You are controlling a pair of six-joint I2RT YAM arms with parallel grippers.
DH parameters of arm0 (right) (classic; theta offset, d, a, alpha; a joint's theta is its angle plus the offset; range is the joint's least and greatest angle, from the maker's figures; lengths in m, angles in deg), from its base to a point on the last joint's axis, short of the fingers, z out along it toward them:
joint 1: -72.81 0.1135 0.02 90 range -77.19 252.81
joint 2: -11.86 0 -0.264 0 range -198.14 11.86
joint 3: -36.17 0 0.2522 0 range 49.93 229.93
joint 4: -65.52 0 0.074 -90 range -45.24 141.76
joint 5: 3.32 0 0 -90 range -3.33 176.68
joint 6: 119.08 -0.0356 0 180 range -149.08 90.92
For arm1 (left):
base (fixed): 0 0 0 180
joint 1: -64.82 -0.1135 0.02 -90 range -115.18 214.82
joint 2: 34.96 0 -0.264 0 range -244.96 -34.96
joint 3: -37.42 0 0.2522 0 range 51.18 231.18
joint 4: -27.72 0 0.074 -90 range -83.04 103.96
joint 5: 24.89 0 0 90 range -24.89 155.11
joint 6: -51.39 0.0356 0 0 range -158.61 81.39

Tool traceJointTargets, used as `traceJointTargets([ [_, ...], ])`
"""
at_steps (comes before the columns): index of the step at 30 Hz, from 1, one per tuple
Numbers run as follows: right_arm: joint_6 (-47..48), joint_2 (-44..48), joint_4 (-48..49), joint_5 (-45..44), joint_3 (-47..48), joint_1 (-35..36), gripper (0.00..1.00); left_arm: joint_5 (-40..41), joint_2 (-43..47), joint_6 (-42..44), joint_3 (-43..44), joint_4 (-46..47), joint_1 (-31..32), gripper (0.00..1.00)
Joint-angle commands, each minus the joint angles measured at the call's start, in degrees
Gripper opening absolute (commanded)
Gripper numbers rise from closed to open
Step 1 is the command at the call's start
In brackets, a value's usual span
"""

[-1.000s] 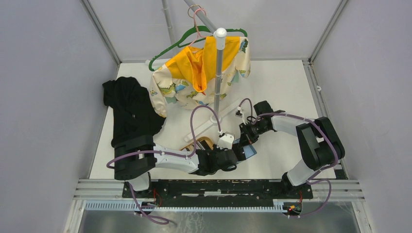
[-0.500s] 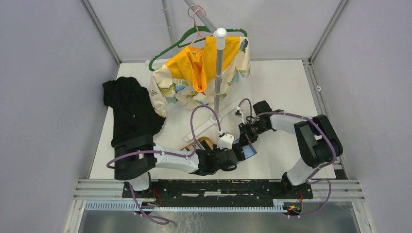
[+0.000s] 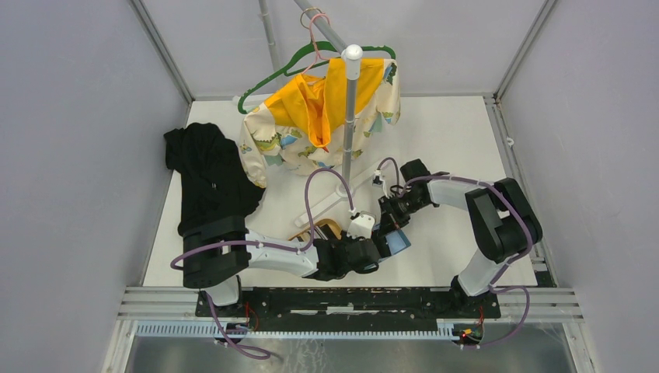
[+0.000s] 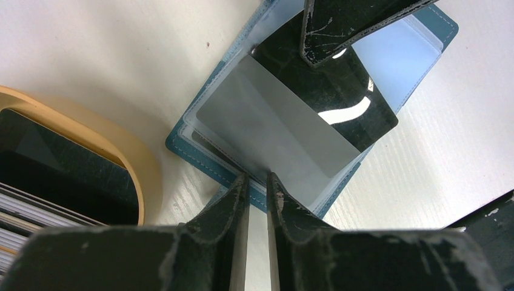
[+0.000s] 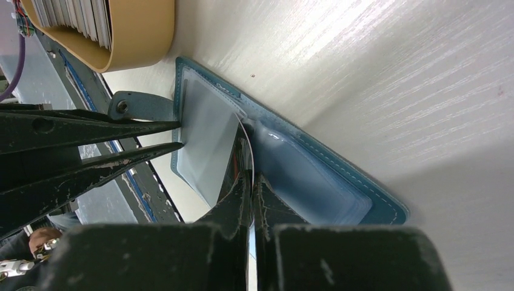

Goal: Put the credit cards into the card holder
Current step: Insert the credit card into the card holder.

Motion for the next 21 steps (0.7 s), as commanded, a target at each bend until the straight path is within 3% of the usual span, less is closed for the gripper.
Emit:
traceJointTargets([
  [1, 2.66, -2.53, -3.94, -5.12, 0.29, 1.92, 0.01, 0.18, -2.67, 1.67, 0.41, -0.38, -1.39, 0.22],
  [9, 3.11, -5.15, -5.11, -2.92, 2.75, 3.81, 0.04, -0.13, -3.01, 1.95, 0.87, -0.35, -1.45, 0.22],
  [14, 4.48, -6.19, -6.33, -1.97, 3.86, 3.81, 0.11, -0.57, -2.38, 1.78, 1.14, -0.33, -1.54, 0.22],
  [21, 5.46, -5.92, -6.99, -1.9, 4.54, 3.65, 0.18, -2.1, 4.14, 1.44, 1.67, -1.44, -0.96, 0.32],
])
